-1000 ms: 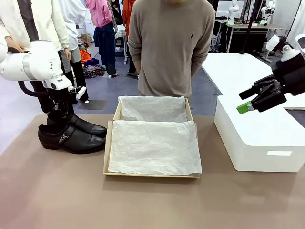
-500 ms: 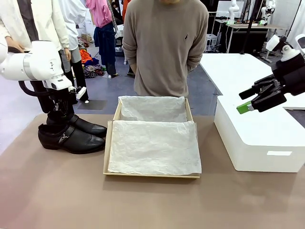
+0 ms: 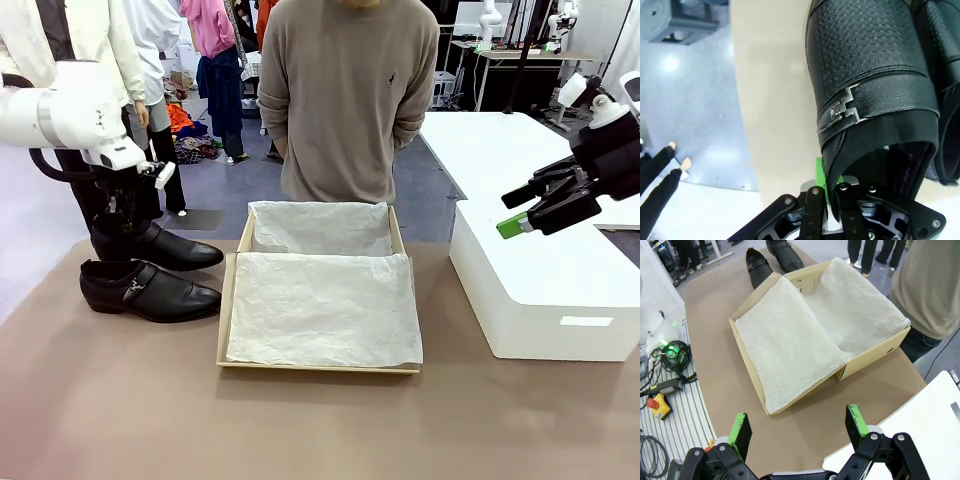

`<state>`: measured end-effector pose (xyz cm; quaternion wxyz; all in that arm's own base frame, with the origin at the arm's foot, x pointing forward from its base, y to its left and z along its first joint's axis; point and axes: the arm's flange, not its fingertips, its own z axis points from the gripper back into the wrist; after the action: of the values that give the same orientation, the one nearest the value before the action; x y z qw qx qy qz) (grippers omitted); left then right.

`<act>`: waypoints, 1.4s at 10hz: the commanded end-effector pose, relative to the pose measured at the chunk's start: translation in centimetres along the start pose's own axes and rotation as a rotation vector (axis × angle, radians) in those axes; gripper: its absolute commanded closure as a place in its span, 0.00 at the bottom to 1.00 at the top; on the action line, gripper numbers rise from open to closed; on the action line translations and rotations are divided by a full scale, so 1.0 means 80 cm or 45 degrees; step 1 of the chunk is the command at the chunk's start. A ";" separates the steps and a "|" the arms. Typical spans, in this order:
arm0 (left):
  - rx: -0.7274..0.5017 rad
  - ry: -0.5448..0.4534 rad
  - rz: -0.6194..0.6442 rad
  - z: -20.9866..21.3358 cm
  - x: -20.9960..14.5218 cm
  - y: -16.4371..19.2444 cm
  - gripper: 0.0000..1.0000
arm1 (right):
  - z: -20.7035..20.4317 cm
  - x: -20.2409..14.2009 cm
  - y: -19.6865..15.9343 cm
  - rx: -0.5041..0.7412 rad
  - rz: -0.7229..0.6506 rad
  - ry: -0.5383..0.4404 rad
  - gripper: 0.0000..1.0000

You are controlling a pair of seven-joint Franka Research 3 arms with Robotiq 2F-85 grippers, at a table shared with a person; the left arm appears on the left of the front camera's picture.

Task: Pack the shoes into the box.
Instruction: Place one shoe of the Shoes into the Shoes Box.

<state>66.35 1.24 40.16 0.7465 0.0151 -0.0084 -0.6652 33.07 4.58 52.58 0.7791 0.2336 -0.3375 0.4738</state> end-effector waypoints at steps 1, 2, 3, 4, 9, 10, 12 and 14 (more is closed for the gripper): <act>0.034 0.011 0.079 0.043 -0.014 0.007 1.00 | -0.001 0.001 -0.004 0.019 0.032 -0.038 0.00; 0.057 -0.008 0.091 0.066 -0.017 0.008 1.00 | -0.001 0.001 -0.004 0.019 0.032 -0.038 0.00; 0.085 -0.009 0.102 0.088 -0.017 0.007 1.00 | -0.001 0.001 -0.004 0.019 0.032 -0.038 0.00; 0.111 0.005 0.123 0.110 -0.014 0.007 1.00 | -0.001 0.001 -0.004 0.019 0.032 -0.038 0.00; 0.154 -0.075 0.164 0.199 0.044 -0.012 1.00 | -0.001 0.001 -0.004 0.019 0.032 -0.038 0.00; 0.139 -0.094 0.151 0.208 0.063 -0.018 1.00 | -0.001 0.001 -0.004 0.019 0.032 -0.038 0.00; 0.134 -0.096 0.155 0.214 0.103 -0.029 1.00 | -0.001 0.001 -0.004 0.019 0.032 -0.038 0.00; 0.106 -0.134 0.172 0.211 0.136 -0.039 1.00 | -0.001 0.001 -0.004 0.019 0.032 -0.038 0.00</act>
<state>64.11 -9.98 56.52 0.7781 0.0272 -0.0711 -0.6235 33.08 4.58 52.58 0.7792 0.2335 -0.3373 0.4738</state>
